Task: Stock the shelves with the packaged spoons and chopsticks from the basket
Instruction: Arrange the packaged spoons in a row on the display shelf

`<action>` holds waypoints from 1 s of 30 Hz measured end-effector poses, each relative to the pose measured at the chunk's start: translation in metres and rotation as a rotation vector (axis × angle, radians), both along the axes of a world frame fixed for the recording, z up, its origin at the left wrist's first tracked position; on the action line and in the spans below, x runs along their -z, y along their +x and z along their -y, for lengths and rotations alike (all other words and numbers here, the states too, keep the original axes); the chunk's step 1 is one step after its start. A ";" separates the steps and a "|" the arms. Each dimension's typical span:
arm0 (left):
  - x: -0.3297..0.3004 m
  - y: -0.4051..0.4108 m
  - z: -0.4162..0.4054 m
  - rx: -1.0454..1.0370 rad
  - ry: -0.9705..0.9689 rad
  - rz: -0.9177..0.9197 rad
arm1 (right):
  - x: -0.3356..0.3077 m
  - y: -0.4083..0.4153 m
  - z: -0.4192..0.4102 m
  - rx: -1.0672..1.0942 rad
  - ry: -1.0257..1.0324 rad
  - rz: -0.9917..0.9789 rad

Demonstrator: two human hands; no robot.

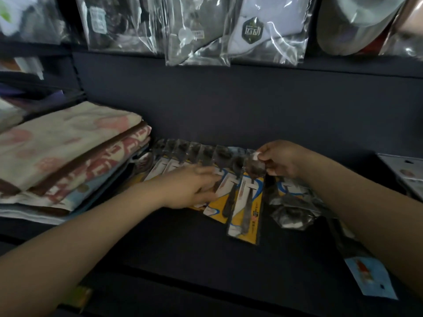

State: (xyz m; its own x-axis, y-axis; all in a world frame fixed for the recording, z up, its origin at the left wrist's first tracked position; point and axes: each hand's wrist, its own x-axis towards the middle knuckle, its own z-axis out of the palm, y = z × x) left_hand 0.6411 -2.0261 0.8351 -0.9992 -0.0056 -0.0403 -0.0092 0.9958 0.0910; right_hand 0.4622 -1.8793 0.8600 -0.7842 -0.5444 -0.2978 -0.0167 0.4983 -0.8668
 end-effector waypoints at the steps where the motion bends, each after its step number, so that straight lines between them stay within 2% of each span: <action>1: 0.002 0.009 0.004 0.037 0.013 0.081 | 0.001 -0.001 0.003 0.018 0.012 0.001; 5: 0.007 0.022 0.012 0.142 0.064 0.134 | 0.004 0.001 0.015 0.076 0.148 -0.099; 8: 0.005 0.020 0.009 0.159 0.059 0.135 | 0.005 0.002 0.022 0.013 0.259 -0.245; 11: 0.004 0.017 0.003 0.147 0.036 0.107 | 0.009 0.006 0.025 -0.062 0.186 -0.234; 15: -0.003 0.014 -0.005 0.116 0.004 0.123 | 0.013 0.004 0.030 0.004 0.063 -0.221; 19: -0.004 0.016 -0.008 0.117 -0.005 0.084 | 0.015 -0.003 0.038 0.075 0.082 -0.269; 21: -0.004 0.015 -0.009 0.111 -0.007 0.072 | 0.017 -0.002 0.038 0.036 0.129 -0.393; 25: -0.003 0.014 -0.012 0.108 -0.010 0.070 | 0.008 -0.003 0.026 -0.146 0.366 -0.831; 30: 0.000 0.008 -0.018 0.122 -0.068 0.095 | -0.011 -0.005 -0.011 -0.227 0.434 -0.974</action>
State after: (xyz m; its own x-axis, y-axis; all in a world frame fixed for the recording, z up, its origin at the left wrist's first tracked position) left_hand 0.6494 -2.0082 0.8354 -0.9843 0.1097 -0.1382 0.1069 0.9939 0.0274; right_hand 0.4567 -1.8682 0.8713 -0.6822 -0.7048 0.1948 -0.7312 0.6572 -0.1828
